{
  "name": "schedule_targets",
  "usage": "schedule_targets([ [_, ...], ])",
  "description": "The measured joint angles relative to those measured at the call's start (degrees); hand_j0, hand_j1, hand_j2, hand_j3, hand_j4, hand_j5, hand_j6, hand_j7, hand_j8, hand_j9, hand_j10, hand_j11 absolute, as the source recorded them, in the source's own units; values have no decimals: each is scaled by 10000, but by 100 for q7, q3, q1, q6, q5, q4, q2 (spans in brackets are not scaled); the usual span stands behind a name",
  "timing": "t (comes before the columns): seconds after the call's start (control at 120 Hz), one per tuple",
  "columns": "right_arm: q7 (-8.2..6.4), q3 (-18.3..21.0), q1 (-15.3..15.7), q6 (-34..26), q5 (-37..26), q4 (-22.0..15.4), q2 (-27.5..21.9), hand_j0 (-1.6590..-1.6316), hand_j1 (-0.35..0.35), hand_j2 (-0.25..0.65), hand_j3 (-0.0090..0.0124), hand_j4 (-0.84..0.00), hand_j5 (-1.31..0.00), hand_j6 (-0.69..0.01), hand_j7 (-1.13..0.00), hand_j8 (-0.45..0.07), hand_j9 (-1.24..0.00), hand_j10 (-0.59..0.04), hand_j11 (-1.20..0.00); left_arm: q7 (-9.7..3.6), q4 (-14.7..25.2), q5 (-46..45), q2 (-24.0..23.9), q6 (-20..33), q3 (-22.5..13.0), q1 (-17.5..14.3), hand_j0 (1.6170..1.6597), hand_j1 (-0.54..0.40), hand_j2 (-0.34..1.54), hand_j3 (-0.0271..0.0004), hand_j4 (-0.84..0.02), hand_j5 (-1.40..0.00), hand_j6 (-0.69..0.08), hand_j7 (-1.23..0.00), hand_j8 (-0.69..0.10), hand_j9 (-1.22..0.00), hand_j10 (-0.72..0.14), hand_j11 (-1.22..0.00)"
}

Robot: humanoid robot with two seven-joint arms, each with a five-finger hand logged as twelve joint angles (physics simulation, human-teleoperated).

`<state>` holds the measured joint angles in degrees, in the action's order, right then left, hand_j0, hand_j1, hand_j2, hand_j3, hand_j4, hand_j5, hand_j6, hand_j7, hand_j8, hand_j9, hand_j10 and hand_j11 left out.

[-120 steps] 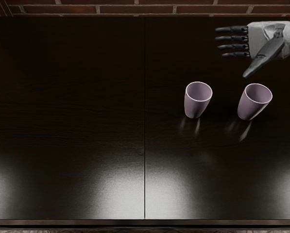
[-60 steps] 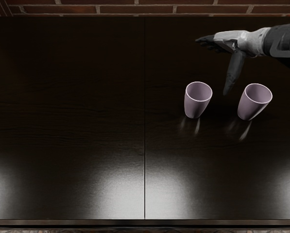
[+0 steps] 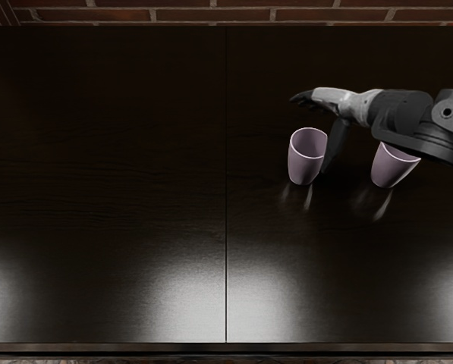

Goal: Pick up cup and place in cup with right hand

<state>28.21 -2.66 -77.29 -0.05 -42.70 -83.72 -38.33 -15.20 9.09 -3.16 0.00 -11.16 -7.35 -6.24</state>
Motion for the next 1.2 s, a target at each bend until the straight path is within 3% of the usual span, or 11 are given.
schedule_targets([
  [0.283,0,304,35,-293,-90,43,155,-16581,-1164,-372,0,-1982,-2540,-1997,-2535,-1987,-2539,-1975,-2538,0,-1,0,0,1,-1,0,16581,3490,-1,0,-2,0,-2,0,-2,0,-1,0],
  [0.658,0,392,33,-400,-160,322,408,-16581,-672,-451,0,-2389,-3074,-2403,-3069,-2394,-3072,-2384,-3071,0,1,0,0,0,-1,0,16581,3490,-1,0,-2,0,-2,0,-2,0,-1,0],
  [0.875,0,413,34,-349,-160,345,474,-16581,16,-566,0,-2960,-3820,-2973,-3815,-2970,-3818,-2956,-3817,0,2,0,0,0,-1,0,16581,3490,-1,0,-2,0,-2,0,-2,0,-1,0],
  [0.942,0,432,37,-346,-172,346,479,-16580,205,-578,1,-3220,-3973,-3187,-4040,-2764,-4046,-3126,-4046,0,0,0,0,0,-2,0,16581,3490,0,-1,-2,-1,-3,0,-2,0,-2,0],
  [1.017,0,464,33,-350,-200,347,489,-16579,392,-560,-1,-3639,-4041,-3507,-4297,-2442,-4252,-2828,-4311,0,0,0,0,0,0,0,16581,3490,1,-1,-2,-1,-3,-1,-2,-1,-2,-1],
  [1.133,0,483,35,-356,-229,348,501,-16570,598,-493,-16,-4184,-4099,-3445,-4613,-2412,-4436,-2921,-4545,1,2,1,0,0,1,0,16581,3489,2,-3,-2,-2,-3,-2,-3,-2,-3,-2],
  [1.15,0,484,36,-356,-232,348,502,-16570,623,-487,-4,-4249,-4102,-3409,-4649,-2413,-4468,-2899,-4583,1,1,1,0,0,2,0,16581,3489,3,-3,-2,-3,-3,-2,-3,-2,-3,-2],
  [1.2,0,487,38,-352,-238,349,504,-16569,694,-465,-9,-4405,-4135,-3299,-4746,-2323,-4535,-2773,-4672,1,1,1,0,0,1,0,16581,3489,3,-3,-2,-3,-3,-2,-3,-3,-3,-3],
])
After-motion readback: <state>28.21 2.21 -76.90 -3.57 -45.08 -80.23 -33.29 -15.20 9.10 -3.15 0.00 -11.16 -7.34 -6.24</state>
